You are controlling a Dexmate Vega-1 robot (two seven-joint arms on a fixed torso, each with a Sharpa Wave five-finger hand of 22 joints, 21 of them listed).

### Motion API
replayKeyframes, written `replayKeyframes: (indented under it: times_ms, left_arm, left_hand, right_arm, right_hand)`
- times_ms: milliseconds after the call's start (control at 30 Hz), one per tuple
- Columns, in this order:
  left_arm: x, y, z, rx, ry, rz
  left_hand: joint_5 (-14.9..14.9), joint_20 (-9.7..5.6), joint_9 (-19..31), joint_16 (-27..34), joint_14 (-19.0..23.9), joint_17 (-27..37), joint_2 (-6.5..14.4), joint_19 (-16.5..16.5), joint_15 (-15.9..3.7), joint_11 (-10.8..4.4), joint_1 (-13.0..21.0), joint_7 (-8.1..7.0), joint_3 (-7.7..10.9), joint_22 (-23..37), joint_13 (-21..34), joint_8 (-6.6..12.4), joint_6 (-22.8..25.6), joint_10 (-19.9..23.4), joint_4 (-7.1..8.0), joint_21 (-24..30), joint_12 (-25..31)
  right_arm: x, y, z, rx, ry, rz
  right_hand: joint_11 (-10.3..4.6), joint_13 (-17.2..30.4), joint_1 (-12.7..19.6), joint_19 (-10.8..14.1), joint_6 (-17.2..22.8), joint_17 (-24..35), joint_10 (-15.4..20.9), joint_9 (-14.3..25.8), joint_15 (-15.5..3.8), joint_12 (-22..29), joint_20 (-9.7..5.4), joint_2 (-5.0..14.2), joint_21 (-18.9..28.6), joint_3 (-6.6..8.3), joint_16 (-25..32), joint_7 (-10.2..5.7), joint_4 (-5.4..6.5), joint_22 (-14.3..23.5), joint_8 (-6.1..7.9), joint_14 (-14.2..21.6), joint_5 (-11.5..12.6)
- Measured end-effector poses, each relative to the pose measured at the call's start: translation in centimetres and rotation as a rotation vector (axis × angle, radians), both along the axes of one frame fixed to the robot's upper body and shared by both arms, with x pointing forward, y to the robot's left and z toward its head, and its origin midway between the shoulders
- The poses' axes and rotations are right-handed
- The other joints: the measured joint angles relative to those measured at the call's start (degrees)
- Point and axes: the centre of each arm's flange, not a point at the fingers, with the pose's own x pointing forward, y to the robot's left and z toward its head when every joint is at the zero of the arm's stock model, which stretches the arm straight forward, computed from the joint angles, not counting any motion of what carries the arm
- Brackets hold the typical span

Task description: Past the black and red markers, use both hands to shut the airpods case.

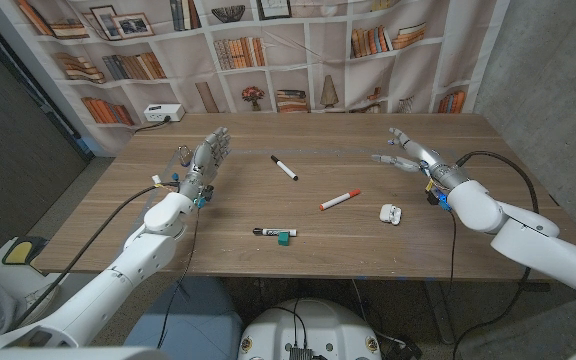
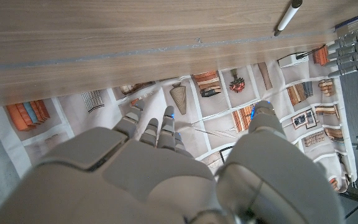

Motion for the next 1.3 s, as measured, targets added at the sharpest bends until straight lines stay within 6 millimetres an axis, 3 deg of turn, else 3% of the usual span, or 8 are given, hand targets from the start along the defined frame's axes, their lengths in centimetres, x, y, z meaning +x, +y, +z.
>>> replayKeyframes:
  times_ms: [500, 733, 1033, 1300]
  left_arm:
    - [-0.6, 0.5, -0.7, -0.014, -0.006, 0.002]
    - [-0.7, 0.3, -0.8, -0.017, -0.009, -0.003]
    - [-0.6, -0.3, -0.8, -0.011, -0.011, -0.013]
    - [-0.2, -0.7, -0.7, -0.01, -0.013, -0.021]
  left_hand:
    - [0.0, 0.0, 0.0, 0.0, 0.0, 0.0, 0.0, 0.0, 0.0, 0.0, 0.0, 0.31, -0.24, 0.0, 0.0, 0.4, 0.3, 0.0, -0.24, -0.3, 0.0]
    - [0.0, -0.02, 0.0, 0.0, 0.0, 0.0, 0.0, 0.0, 0.0, 0.0, 0.0, 0.09, -0.24, 0.0, 0.0, 0.4, 0.5, 0.0, -0.24, -0.3, 0.0]
    - [0.0, -1.12, 0.0, 0.0, 0.0, 0.0, 0.2, 1.7, 0.0, 0.0, 0.2, 0.11, -0.24, 0.0, 0.0, 0.39, 0.5, 0.0, -0.24, -0.1, 0.0]
    - [0.0, -0.92, 0.0, 0.0, 0.0, 0.0, 0.2, 2.0, 0.0, 0.0, 0.2, 0.31, -0.24, 0.0, 0.0, 0.39, 0.3, 0.0, -0.24, 0.0, 0.0]
  right_arm:
    - [-1.5, 0.8, -0.4, -0.117, -0.024, -0.075]
    - [-2.1, 0.4, -0.5, -0.139, -0.016, -0.092]
    - [-2.8, 0.1, -0.6, -0.17, -0.004, -0.103]
    - [-3.1, 0.0, -0.8, -0.203, 0.015, -0.113]
  right_hand:
    - [-0.31, 0.0, 0.2, 0.0, -0.3, 0.0, 1.5, 0.0, 0.0, 0.4, 0.0, -0.23, 0.0, -0.16, 0.0, -0.31, 0.16, 0.0, 0.28, 0.0, 0.0]
    - [-0.3, 0.1, 0.2, 0.0, -0.3, 0.0, 1.8, 0.0, 0.0, 0.6, 0.02, -0.23, 0.0, -0.16, 0.0, -0.31, 0.16, 0.0, 0.28, 0.0, 0.0]
    - [-0.71, 0.2, 0.2, 0.4, -0.1, 0.0, 3.2, 0.0, -0.29, 1.1, 0.44, -0.23, 0.0, -0.4, 0.3, -0.56, 0.39, 0.0, 0.68, 0.3, 0.0]
    - [-0.73, 0.2, 0.2, 0.6, 0.0, 0.0, 3.6, 0.0, -0.29, 1.3, 0.63, -0.23, 0.0, -0.4, 0.3, -0.63, 0.39, 0.0, 0.68, 0.3, 0.0]
